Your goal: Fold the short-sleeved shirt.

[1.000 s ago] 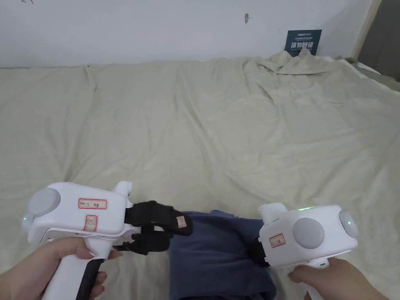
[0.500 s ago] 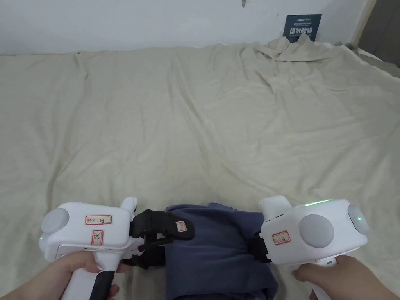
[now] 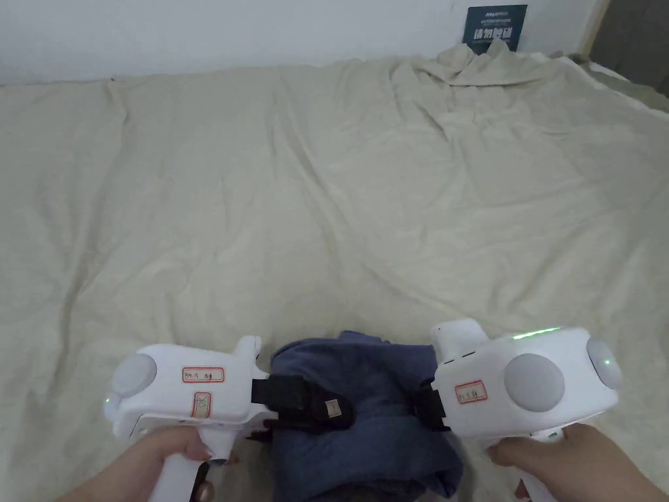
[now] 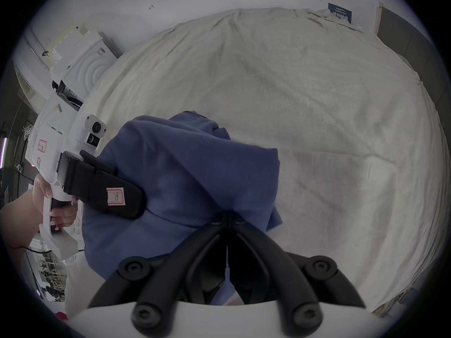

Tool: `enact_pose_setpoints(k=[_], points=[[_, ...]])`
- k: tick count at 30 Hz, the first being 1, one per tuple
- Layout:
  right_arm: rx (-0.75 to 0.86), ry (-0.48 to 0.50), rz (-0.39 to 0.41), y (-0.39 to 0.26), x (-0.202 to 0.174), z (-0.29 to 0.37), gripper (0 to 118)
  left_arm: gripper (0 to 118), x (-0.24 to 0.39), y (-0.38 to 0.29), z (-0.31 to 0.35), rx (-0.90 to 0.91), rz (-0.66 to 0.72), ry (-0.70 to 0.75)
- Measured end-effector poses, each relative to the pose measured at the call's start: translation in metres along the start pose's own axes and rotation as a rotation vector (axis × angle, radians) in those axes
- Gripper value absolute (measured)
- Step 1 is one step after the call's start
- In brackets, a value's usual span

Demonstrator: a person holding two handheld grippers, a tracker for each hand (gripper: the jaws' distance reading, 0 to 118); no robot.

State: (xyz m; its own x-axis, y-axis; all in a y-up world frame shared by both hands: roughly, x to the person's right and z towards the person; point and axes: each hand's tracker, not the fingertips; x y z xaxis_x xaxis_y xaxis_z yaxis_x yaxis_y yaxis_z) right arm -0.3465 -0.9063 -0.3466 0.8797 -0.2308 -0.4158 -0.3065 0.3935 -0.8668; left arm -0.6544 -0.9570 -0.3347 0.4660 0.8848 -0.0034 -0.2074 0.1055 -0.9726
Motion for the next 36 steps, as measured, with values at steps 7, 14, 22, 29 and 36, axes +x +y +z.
enact_pose_setpoints(k=[7,14,22,29,36], points=[[0.035,0.045,-0.037,-0.004,0.007,0.008,4,22,-0.013,0.011,0.003,0.015,-0.038,0.051],[0.103,0.067,-0.037,-0.016,0.005,0.035,4,22,-0.004,0.004,0.008,0.037,-0.022,0.082],[0.394,0.104,0.045,-0.037,-0.022,0.103,4,21,0.02,-0.013,0.073,0.064,-0.09,0.203],[0.488,0.155,0.016,-0.043,-0.045,0.144,4,21,0.018,-0.029,0.181,0.113,-0.114,0.426],[0.505,0.204,0.033,-0.04,-0.085,0.144,4,21,-0.01,-0.041,0.304,0.217,-0.057,0.642]])
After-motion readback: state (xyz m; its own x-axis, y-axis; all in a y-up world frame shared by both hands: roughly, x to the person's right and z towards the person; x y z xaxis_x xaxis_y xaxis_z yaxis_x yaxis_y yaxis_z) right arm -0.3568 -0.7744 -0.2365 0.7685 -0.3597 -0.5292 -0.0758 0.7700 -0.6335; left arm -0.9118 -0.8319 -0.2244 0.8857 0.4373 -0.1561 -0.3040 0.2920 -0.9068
